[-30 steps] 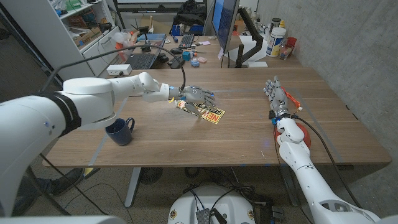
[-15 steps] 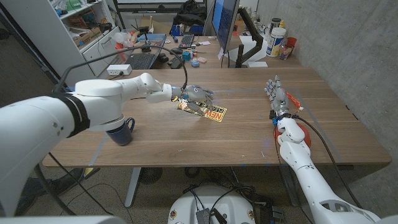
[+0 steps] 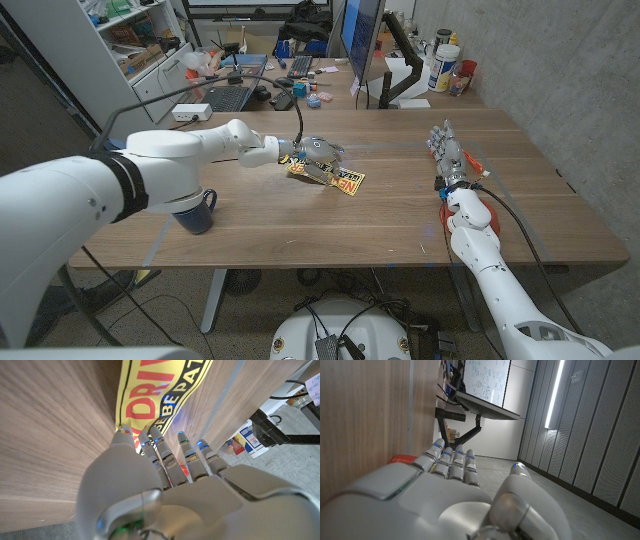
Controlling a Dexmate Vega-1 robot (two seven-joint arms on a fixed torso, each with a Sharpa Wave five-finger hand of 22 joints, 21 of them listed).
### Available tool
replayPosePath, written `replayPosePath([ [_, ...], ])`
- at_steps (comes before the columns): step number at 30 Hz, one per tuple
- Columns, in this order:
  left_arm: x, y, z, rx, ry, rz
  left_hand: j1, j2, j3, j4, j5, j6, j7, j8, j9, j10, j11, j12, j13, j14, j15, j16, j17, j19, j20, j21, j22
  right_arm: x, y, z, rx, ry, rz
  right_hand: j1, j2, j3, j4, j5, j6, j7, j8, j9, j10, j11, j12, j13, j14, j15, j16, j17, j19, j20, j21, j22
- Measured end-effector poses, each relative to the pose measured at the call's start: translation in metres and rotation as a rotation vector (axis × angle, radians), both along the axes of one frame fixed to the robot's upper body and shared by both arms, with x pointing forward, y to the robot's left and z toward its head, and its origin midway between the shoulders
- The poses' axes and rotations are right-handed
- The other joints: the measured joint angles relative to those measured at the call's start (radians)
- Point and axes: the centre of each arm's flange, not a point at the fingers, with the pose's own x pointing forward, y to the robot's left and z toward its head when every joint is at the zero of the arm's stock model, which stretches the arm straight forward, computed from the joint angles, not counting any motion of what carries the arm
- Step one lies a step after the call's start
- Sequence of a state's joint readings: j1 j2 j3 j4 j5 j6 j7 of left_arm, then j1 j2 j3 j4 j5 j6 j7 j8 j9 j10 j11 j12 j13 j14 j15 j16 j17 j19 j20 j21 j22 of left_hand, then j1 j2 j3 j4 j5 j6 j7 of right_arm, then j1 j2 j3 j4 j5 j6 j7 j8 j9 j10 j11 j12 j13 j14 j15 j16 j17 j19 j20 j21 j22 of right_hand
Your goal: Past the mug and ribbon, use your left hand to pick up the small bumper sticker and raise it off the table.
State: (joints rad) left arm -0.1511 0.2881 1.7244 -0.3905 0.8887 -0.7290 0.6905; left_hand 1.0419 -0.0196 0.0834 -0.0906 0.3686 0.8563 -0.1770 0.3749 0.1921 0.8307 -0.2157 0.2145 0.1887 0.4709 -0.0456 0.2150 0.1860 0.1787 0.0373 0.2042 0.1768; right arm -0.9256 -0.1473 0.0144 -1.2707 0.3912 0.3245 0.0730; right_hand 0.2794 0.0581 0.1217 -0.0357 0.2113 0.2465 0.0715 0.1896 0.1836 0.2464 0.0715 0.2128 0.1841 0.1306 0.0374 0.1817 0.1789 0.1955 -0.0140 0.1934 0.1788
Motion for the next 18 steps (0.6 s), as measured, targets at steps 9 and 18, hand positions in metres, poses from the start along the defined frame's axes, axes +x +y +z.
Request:
replayPosePath([
  [9, -0.0018, 0.002, -0.0033, -0.024, 0.012, -0.014, 0.033, 0.02, 0.006, -0.006, -0.019, 0.027, 0.027, 0.0, 0.0, 0.055, 0.001, -0.004, 0.0, 0.055, -0.005, 0.0, 0.0, 0.033, 0.011, 0.0, 0.0, 0.0001, 0.0023, 0.0031, -0.005, -0.005, 0.002, 0.0, 0.0, -0.004, -0.004, 0.0, 0.0, 0.0, 0.0, 0.0, 0.0, 0.0, 0.0, 0.0, 0.0, 0.0, 0.0, 0.0, 0.0, 0.0, 0.0, 0.0],
  [18, -0.0047, 0.0046, -0.0037, -0.047, 0.018, -0.034, 0.049, 0.028, 0.006, -0.006, -0.032, 0.055, 0.034, 0.012, 0.004, 0.087, 0.001, -0.004, 0.0, 0.079, -0.006, 0.0, 0.0, 0.044, 0.013, 0.0, 0.0, 0.0015, 0.0053, 0.007, -0.013, -0.01, 0.009, 0.0, 0.0, -0.004, -0.004, 0.0, 0.0, 0.0, 0.0, 0.0, 0.0, 0.0, 0.0, 0.0, 0.0, 0.0, 0.0, 0.0, 0.0, 0.0, 0.0, 0.0],
])
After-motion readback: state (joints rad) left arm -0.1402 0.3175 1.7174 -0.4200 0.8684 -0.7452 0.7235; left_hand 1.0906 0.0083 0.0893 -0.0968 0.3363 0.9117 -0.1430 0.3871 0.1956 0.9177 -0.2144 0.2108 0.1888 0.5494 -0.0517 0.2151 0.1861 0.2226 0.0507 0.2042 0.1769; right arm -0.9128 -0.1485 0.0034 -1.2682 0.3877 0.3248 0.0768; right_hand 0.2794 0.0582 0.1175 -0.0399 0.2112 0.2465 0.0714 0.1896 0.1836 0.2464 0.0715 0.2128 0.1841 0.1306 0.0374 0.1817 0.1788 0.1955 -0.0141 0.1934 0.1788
